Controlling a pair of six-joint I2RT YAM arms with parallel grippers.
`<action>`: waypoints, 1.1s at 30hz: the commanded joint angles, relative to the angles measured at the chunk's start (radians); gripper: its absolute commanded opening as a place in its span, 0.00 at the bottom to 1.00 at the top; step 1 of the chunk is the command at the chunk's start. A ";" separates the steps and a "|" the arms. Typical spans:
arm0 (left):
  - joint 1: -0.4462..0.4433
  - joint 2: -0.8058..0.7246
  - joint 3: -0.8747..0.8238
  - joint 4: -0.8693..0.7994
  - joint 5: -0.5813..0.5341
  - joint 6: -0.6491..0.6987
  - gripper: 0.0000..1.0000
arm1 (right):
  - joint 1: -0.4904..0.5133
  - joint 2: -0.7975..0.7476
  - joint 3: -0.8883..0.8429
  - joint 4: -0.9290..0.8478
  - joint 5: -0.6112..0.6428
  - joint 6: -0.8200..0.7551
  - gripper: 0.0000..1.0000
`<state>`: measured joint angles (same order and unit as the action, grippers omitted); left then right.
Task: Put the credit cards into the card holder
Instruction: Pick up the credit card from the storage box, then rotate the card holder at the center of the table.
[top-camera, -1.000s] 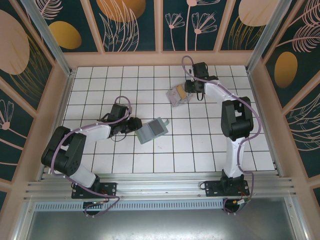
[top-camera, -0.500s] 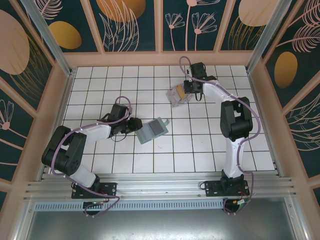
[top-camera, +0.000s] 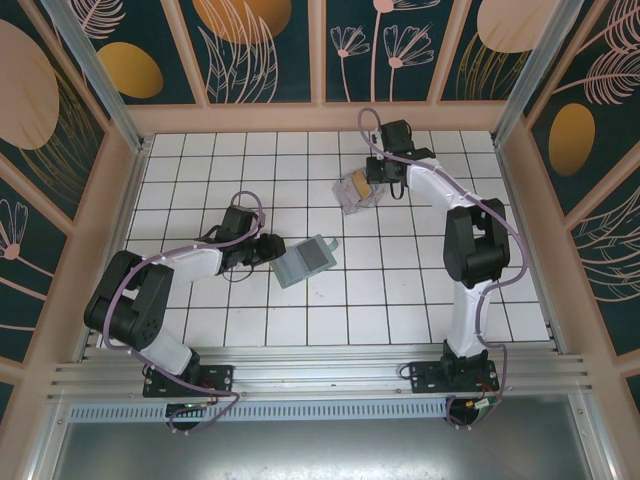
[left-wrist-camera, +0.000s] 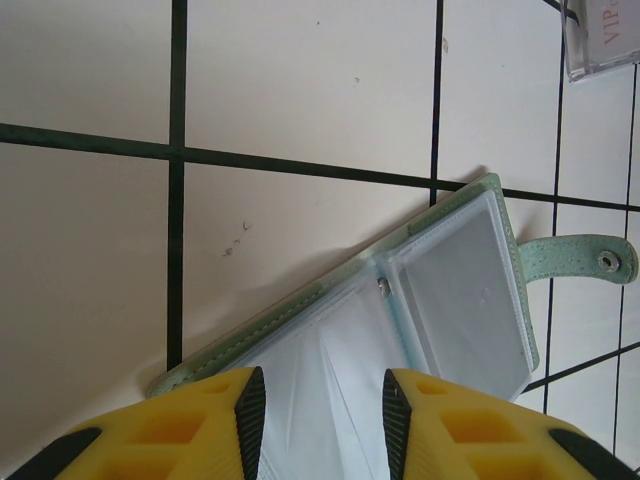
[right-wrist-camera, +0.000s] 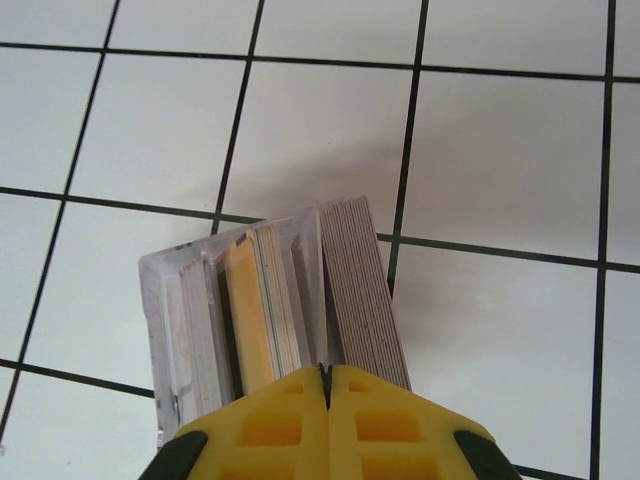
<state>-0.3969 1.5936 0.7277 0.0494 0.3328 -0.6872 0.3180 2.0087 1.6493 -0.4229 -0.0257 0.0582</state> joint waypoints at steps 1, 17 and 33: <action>0.006 -0.001 0.023 0.000 0.002 0.020 0.39 | -0.004 -0.081 0.002 0.004 -0.024 0.012 0.04; 0.019 0.158 0.239 -0.119 -0.097 0.132 0.36 | 0.008 -0.534 -0.534 0.233 -0.482 0.260 0.00; 0.011 0.126 0.065 -0.097 -0.048 0.134 0.29 | 0.217 -0.569 -1.028 0.456 -0.459 0.521 0.00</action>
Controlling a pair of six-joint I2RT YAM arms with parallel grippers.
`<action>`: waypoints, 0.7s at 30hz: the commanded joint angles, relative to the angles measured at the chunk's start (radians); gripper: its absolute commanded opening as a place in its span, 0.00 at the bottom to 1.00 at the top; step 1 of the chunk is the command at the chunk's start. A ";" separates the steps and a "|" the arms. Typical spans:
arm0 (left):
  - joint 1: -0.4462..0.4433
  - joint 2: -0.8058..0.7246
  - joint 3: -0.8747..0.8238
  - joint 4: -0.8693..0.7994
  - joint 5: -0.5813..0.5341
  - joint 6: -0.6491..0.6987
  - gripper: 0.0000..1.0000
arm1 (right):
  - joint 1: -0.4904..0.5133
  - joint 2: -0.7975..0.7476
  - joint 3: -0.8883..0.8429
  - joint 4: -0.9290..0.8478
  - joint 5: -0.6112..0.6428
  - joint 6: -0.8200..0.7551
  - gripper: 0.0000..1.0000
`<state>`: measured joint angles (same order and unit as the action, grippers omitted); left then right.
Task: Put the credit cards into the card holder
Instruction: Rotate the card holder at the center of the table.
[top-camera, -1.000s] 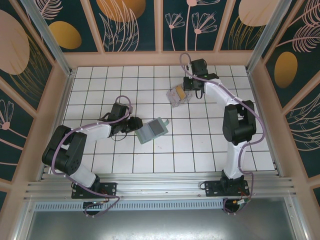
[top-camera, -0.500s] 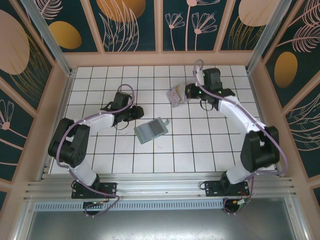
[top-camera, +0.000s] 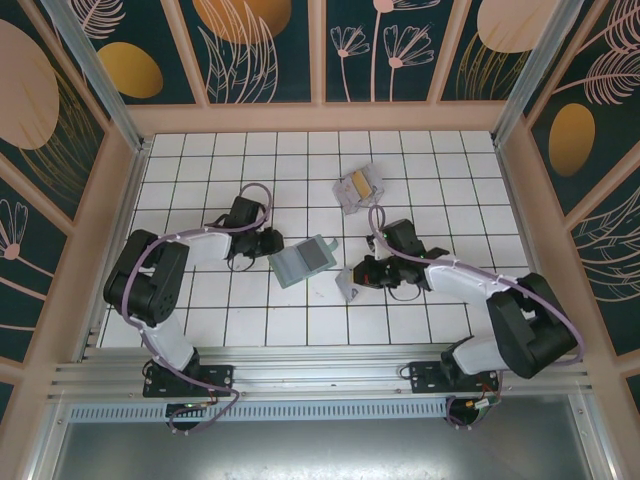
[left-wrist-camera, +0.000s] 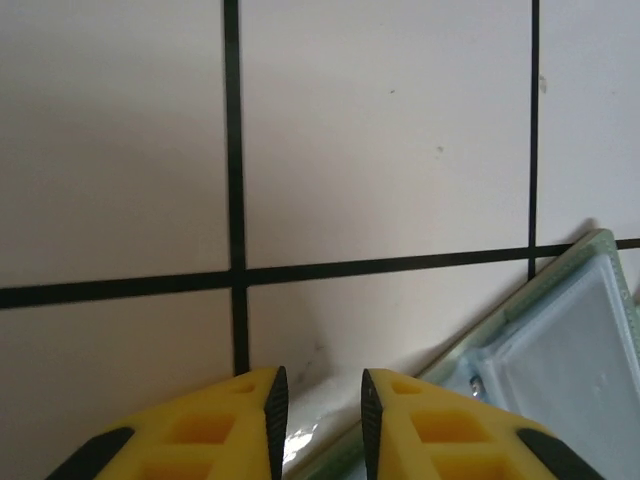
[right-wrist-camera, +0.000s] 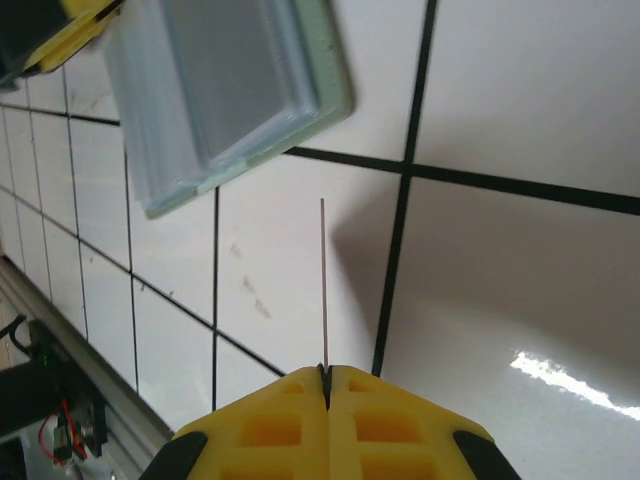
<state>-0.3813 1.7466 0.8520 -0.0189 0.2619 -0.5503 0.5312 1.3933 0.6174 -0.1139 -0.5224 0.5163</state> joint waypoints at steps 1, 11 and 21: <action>-0.009 -0.042 -0.075 -0.029 0.023 -0.007 0.29 | 0.005 0.073 0.019 0.163 0.042 0.063 0.00; -0.106 -0.138 -0.266 0.050 0.068 -0.129 0.27 | 0.010 0.389 0.348 0.198 0.054 -0.028 0.00; -0.292 -0.139 -0.272 0.204 0.087 -0.319 0.27 | 0.001 0.592 0.669 0.006 -0.007 -0.177 0.00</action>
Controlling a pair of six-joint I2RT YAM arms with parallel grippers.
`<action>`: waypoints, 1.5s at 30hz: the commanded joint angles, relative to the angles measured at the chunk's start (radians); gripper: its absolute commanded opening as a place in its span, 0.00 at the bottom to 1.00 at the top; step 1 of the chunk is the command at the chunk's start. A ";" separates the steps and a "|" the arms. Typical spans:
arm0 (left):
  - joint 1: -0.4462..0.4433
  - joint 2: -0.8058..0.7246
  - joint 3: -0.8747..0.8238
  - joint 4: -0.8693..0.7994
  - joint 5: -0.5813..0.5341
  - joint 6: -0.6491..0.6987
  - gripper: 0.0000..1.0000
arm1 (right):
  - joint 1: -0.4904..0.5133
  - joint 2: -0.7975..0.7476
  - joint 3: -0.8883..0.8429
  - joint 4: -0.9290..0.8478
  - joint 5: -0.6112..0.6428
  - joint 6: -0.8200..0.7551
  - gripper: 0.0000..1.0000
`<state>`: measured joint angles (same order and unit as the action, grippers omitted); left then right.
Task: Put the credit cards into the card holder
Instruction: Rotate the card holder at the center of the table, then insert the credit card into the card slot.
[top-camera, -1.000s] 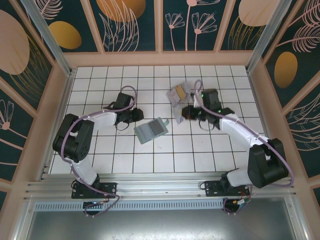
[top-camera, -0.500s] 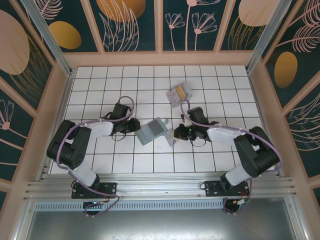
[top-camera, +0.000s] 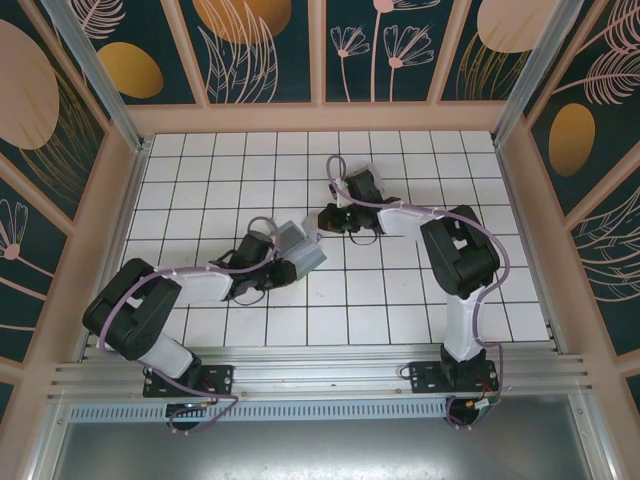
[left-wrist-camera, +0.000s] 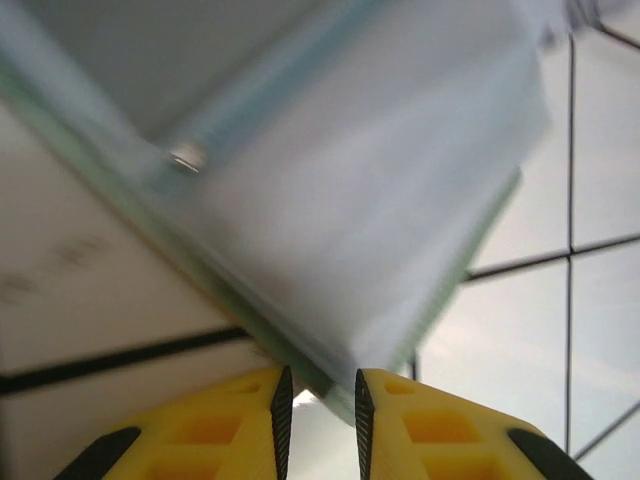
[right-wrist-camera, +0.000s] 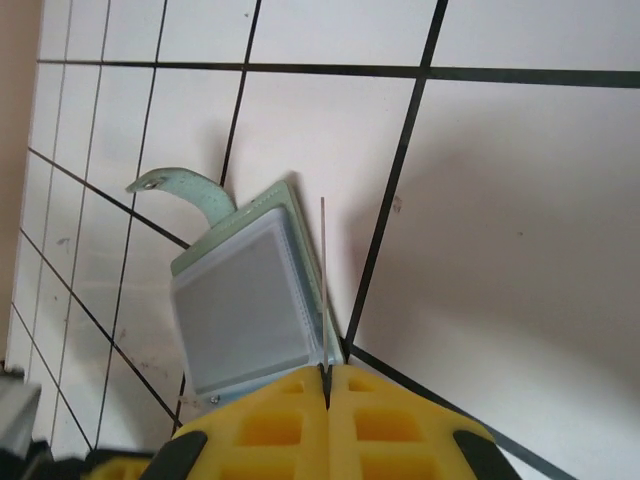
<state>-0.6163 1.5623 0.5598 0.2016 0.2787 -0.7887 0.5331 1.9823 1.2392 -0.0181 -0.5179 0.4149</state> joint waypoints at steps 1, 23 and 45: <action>-0.070 0.064 0.041 -0.007 0.071 -0.086 0.27 | -0.008 -0.005 0.053 -0.106 -0.001 -0.085 0.00; -0.142 0.162 0.407 -0.159 -0.011 0.026 0.29 | -0.157 -0.396 -0.134 -0.114 0.130 -0.050 0.00; 0.283 0.086 0.258 -0.190 -0.014 0.208 0.32 | 0.133 -0.213 -0.447 0.540 0.117 0.416 0.00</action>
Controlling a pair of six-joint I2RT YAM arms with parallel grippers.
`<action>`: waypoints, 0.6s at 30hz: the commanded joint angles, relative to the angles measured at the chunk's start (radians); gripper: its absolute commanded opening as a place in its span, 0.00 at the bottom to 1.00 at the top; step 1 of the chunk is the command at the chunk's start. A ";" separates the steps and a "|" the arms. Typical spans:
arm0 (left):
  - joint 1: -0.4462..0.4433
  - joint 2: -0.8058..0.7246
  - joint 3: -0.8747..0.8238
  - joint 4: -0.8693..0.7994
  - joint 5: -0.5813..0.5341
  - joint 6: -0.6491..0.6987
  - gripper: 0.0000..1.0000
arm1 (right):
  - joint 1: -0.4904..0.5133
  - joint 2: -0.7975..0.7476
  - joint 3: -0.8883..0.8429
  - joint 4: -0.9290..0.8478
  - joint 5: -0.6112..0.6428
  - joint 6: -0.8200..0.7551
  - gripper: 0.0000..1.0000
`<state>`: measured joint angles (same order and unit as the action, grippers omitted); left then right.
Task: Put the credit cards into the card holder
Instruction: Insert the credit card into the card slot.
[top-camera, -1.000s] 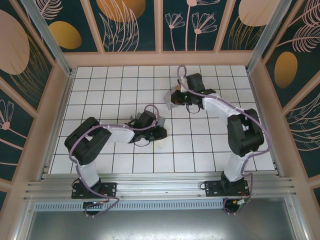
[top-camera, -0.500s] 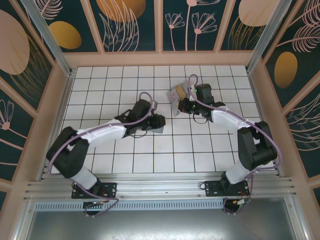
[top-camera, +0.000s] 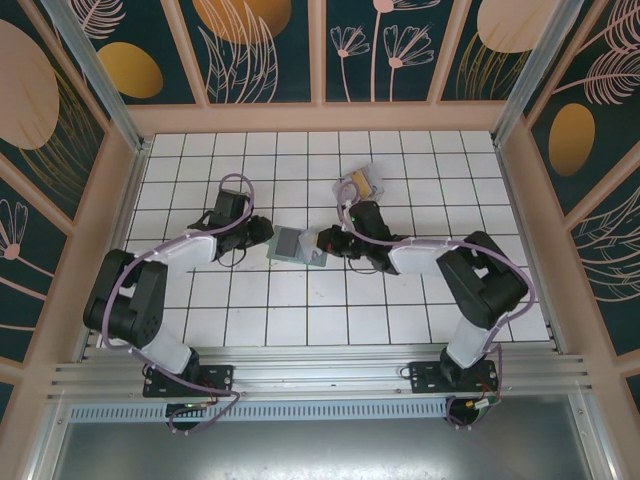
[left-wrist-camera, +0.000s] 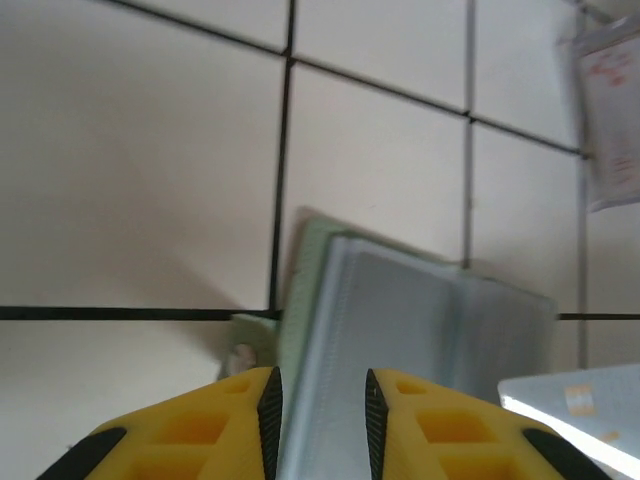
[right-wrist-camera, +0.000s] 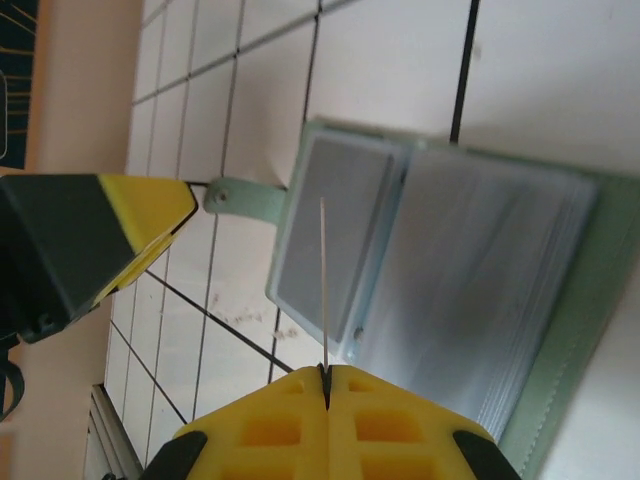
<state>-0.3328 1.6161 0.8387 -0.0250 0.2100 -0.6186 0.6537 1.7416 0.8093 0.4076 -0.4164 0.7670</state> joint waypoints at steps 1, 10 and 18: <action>-0.001 0.045 -0.021 0.038 0.061 0.042 0.32 | 0.015 0.036 -0.023 0.129 0.016 0.072 0.00; 0.000 0.091 -0.036 0.066 0.066 0.051 0.33 | 0.011 0.063 -0.026 0.120 0.042 0.079 0.00; 0.000 0.118 -0.048 0.084 0.086 0.040 0.33 | 0.000 0.109 -0.017 0.124 0.041 0.110 0.00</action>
<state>-0.3336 1.7218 0.8074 0.0357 0.2794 -0.5865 0.6609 1.8359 0.7830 0.4992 -0.3901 0.8558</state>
